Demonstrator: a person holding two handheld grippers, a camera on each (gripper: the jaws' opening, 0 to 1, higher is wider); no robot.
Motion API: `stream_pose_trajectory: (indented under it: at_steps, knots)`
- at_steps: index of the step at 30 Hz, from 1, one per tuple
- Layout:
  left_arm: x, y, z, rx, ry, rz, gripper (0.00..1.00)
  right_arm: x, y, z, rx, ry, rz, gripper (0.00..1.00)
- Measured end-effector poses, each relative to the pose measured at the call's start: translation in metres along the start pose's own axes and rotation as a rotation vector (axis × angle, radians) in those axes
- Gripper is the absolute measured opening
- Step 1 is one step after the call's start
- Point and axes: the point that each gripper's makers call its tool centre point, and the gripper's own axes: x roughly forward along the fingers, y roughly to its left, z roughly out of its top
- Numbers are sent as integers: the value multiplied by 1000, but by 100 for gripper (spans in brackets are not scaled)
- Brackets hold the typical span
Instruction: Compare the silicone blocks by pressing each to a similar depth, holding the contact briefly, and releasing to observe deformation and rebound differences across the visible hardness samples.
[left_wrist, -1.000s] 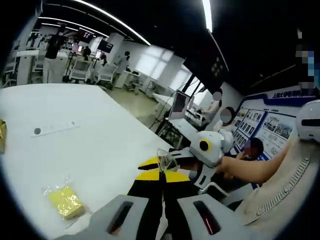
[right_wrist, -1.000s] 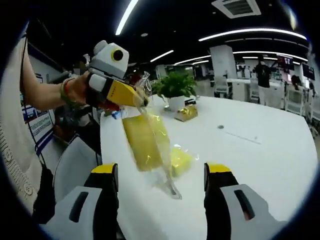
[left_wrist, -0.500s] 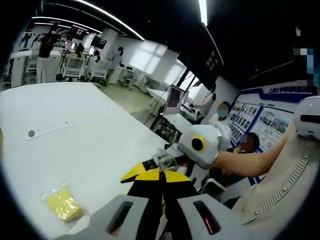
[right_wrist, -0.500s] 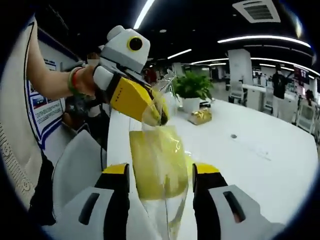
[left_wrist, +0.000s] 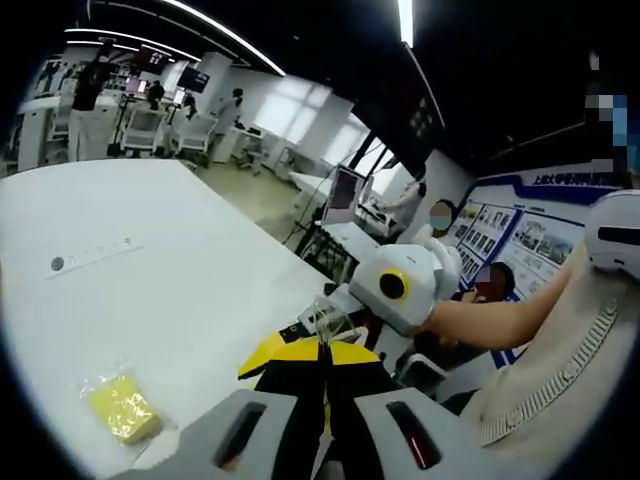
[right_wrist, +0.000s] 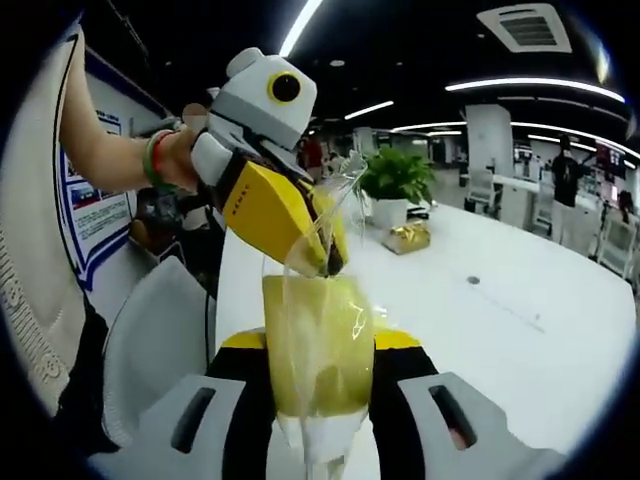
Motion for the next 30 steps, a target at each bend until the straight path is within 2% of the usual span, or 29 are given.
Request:
stream_pose_trajectory:
  at_steps: [7,11,21,30]
  knots:
    - [1,0,1,3,2,-3,0,-1,0,-2,6,26,-9,24]
    - [0,0,2,6,0,-11,0,-1,-1,-1,-49,32,-34,22]
    - [-3,-1,3,6,-5,-18,0,0,0,0,-76,61,-57,14]
    - [-6,1,1,6,0,-12,0,2,2,-2,-66,78,-48,13]
